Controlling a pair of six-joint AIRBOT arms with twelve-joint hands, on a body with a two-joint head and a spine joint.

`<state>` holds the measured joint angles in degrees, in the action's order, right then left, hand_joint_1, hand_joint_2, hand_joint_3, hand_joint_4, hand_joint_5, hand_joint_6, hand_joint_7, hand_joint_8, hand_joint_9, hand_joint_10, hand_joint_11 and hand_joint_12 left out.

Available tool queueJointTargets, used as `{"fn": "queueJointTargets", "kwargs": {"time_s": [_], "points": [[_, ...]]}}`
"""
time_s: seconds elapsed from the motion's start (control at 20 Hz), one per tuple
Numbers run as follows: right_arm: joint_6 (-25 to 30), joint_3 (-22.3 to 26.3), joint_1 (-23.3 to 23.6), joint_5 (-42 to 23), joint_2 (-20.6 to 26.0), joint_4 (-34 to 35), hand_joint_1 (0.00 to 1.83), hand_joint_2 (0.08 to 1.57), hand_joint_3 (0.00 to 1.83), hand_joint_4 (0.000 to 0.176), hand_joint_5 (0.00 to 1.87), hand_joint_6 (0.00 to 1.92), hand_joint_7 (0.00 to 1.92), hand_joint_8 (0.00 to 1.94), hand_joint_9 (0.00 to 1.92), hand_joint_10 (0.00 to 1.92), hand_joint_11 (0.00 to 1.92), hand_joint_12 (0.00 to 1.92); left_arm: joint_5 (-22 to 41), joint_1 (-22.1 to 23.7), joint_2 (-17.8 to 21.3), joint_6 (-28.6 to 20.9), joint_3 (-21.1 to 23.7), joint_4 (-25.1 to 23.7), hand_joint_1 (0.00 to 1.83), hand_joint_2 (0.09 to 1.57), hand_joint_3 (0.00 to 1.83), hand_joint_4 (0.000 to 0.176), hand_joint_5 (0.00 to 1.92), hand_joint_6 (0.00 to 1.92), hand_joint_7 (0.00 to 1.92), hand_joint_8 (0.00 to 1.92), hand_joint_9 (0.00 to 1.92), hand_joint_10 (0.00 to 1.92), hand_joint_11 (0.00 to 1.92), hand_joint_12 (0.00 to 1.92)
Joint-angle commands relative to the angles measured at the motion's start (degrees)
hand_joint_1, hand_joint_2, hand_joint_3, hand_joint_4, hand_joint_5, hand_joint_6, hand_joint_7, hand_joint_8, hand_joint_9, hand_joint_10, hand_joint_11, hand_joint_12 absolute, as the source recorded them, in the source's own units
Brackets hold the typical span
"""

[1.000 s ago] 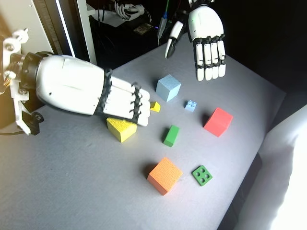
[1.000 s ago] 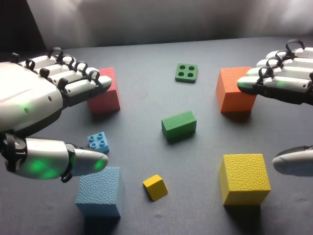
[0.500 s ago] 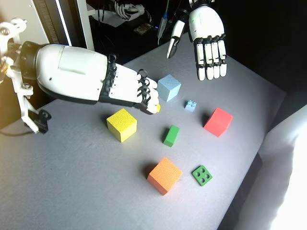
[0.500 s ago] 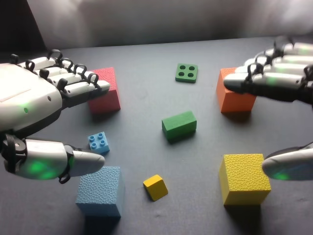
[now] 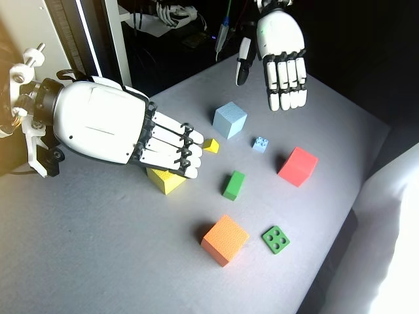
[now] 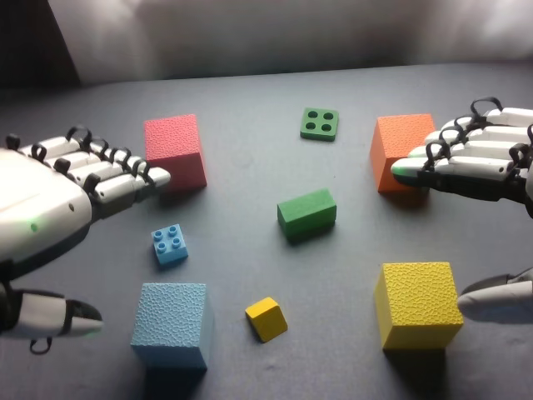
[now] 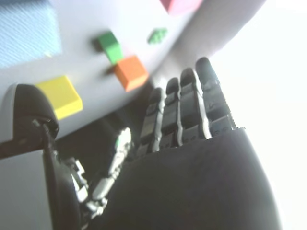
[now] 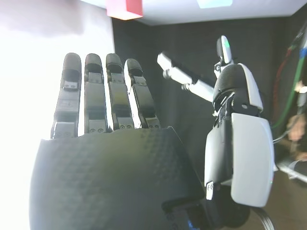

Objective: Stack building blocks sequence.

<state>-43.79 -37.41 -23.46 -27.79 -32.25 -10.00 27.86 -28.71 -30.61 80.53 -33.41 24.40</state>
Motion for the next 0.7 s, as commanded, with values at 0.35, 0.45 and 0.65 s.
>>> {"fn": "queueJointTargets", "kwargs": {"time_s": [0.35, 0.45, 0.65], "points": [[0.1, -0.6, 0.8, -4.6, -0.3, 6.0, 0.42, 1.08, 0.00, 0.000, 0.16, 0.00, 0.18, 0.00, 0.16, 0.00, 0.00, 0.44, 11.7, -9.1, -1.6, 1.1, 3.5, 6.5, 1.10, 1.01, 0.00, 0.000, 0.05, 0.00, 0.09, 0.00, 0.09, 0.00, 0.00, 0.31], [0.1, -0.6, 0.8, -4.8, -0.4, 6.0, 0.42, 1.08, 0.00, 0.000, 0.16, 0.00, 0.17, 0.00, 0.15, 0.00, 0.00, 0.39, 11.7, -9.6, -3.3, 2.0, 3.6, 8.4, 1.14, 1.03, 0.00, 0.000, 0.06, 0.00, 0.10, 0.00, 0.10, 0.00, 0.00, 0.29], [0.3, -0.4, 0.8, -5.2, -0.4, 6.1, 0.42, 1.09, 0.00, 0.000, 0.17, 0.00, 0.18, 0.00, 0.15, 0.00, 0.00, 0.41, 13.1, -10.5, -6.9, 5.0, 3.7, 11.5, 1.14, 1.03, 0.00, 0.000, 0.06, 0.00, 0.11, 0.00, 0.10, 0.00, 0.00, 0.28]]}}
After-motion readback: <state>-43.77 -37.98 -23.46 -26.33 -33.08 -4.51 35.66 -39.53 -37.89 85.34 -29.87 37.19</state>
